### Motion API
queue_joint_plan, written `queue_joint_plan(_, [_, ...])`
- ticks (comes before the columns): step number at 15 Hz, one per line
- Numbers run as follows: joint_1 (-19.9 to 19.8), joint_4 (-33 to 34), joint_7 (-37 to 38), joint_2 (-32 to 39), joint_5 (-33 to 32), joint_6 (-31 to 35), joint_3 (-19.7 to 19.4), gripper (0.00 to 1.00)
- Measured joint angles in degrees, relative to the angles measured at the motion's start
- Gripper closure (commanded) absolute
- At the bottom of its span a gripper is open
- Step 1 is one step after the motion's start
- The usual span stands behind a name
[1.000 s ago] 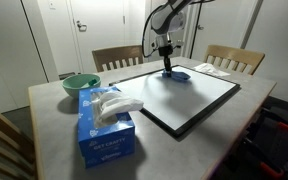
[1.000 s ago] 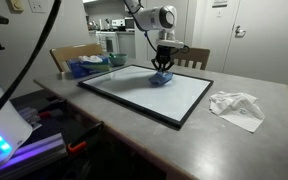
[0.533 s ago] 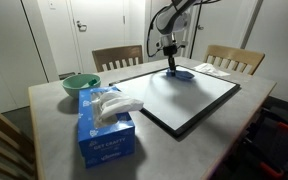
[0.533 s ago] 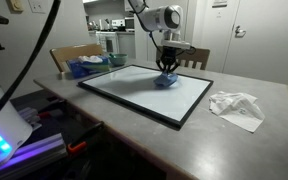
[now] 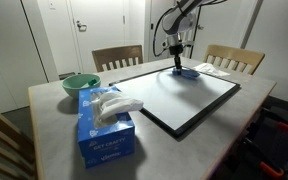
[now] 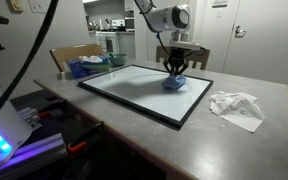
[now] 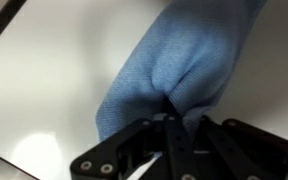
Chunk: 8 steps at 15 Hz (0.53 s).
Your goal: Use the cloth to wipe the whiteboard
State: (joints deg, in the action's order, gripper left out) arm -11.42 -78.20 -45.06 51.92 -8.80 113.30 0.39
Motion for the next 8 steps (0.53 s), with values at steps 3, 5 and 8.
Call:
queue_joint_plan(3, [-0.86, 1.25, -0.89, 0.72, 0.0, -0.2, -0.98, 0.98])
queue_joint_plan(5, [-1.37, 2.38, -1.36, 1.36, 0.0, -0.6, -1.41, 0.98])
queue_joint_plan(8, [-2.02, 4.27, -1.55, 2.41, 0.0, -1.35, -1.98, 0.98])
